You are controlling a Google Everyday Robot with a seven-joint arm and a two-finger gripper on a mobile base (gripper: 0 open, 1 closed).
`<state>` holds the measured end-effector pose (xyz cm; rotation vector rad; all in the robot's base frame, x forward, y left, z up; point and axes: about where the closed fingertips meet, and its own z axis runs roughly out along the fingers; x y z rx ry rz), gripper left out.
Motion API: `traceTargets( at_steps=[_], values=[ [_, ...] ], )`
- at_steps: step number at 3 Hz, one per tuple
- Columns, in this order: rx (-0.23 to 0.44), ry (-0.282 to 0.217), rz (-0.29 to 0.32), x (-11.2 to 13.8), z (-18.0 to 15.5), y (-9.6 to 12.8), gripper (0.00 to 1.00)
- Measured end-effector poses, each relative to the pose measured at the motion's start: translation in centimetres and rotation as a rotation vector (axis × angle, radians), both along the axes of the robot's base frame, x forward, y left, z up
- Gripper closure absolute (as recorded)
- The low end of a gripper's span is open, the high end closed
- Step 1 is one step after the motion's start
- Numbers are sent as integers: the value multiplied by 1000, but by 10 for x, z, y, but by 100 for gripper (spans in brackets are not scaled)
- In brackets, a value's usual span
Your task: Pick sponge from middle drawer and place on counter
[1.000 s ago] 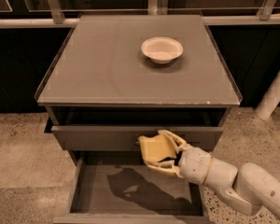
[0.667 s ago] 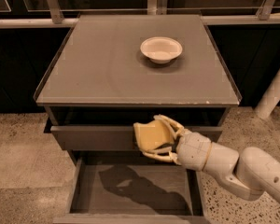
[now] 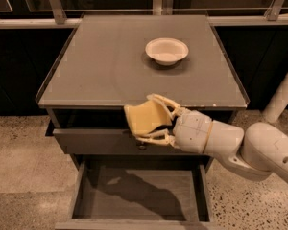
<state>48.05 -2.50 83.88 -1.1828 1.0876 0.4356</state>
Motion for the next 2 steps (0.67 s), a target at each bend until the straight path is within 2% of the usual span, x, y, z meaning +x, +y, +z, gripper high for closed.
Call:
traceTargets(
  at_steps=[1, 2],
  values=[
    [10, -5, 9, 18, 20, 10, 100],
    [28, 16, 20, 49, 32, 28, 100]
  ],
)
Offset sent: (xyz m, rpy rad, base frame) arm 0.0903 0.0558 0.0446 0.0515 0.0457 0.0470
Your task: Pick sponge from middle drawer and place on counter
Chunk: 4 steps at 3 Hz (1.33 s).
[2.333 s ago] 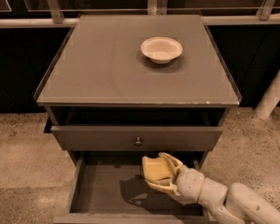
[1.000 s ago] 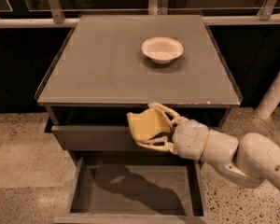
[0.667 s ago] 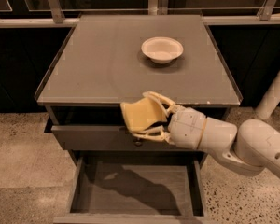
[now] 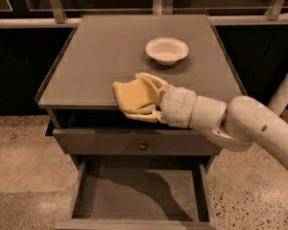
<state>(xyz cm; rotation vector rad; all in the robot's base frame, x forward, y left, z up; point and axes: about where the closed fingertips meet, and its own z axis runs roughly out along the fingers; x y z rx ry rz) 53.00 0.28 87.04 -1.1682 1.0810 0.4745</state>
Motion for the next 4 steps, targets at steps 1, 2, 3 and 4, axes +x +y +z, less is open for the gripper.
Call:
traceTargets(
  at_steps=[1, 2, 3, 4],
  values=[
    [-6, 8, 7, 25, 16, 25, 100],
    [-24, 32, -23, 52, 25, 42, 100],
    [-71, 55, -64, 74, 23, 57, 100],
    [-192, 76, -178, 106, 7, 66, 100]
  ],
)
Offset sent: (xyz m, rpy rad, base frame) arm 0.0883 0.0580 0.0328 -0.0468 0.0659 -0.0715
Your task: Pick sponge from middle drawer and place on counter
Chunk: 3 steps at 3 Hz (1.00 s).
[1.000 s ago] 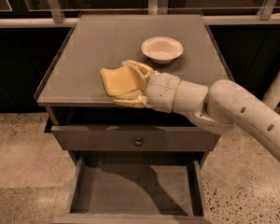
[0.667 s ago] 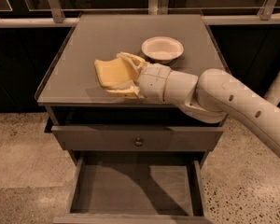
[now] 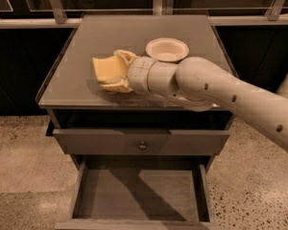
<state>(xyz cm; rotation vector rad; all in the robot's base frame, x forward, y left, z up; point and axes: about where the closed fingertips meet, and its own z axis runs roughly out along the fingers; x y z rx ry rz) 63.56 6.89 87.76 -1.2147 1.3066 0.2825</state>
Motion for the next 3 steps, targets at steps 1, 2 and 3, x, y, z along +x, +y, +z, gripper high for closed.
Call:
traceTargets(
  at_steps=[1, 2, 3],
  values=[
    [-31, 19, -44, 18, -12, -11, 82],
    [-32, 18, -43, 17, -12, -12, 58],
    [-32, 18, -43, 17, -12, -12, 35]
  ],
)
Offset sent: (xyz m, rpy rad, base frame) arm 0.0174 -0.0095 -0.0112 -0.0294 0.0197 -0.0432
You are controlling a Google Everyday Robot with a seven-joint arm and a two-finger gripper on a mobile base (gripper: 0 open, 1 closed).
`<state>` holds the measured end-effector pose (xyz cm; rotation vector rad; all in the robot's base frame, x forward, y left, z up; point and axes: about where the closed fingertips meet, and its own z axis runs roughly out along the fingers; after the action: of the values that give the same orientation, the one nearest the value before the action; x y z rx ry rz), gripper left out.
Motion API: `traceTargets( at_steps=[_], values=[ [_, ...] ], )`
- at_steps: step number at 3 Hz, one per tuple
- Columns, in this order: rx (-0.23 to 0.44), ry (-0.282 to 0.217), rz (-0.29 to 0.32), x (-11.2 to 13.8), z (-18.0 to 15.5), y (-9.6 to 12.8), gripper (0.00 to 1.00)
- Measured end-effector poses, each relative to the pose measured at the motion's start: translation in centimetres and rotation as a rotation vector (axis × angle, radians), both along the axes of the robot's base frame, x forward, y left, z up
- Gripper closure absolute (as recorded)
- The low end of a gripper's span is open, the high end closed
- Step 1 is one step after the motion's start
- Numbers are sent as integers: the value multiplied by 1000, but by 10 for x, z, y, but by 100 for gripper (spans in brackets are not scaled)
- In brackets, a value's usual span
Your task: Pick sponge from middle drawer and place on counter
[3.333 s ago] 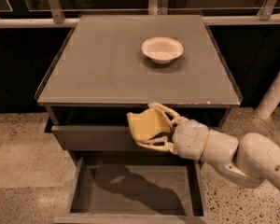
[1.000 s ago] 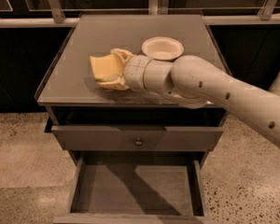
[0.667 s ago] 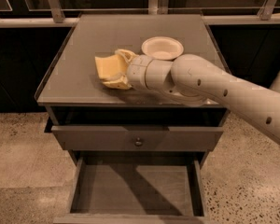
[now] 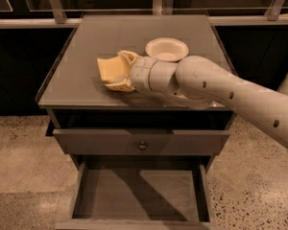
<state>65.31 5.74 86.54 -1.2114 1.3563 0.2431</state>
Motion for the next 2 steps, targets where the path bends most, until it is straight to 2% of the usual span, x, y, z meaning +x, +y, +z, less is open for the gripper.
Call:
traceTargets(
  at_steps=[1, 2],
  values=[
    [0, 0, 0, 0, 0, 0, 12],
    [0, 0, 0, 0, 0, 0, 0]
  ],
)
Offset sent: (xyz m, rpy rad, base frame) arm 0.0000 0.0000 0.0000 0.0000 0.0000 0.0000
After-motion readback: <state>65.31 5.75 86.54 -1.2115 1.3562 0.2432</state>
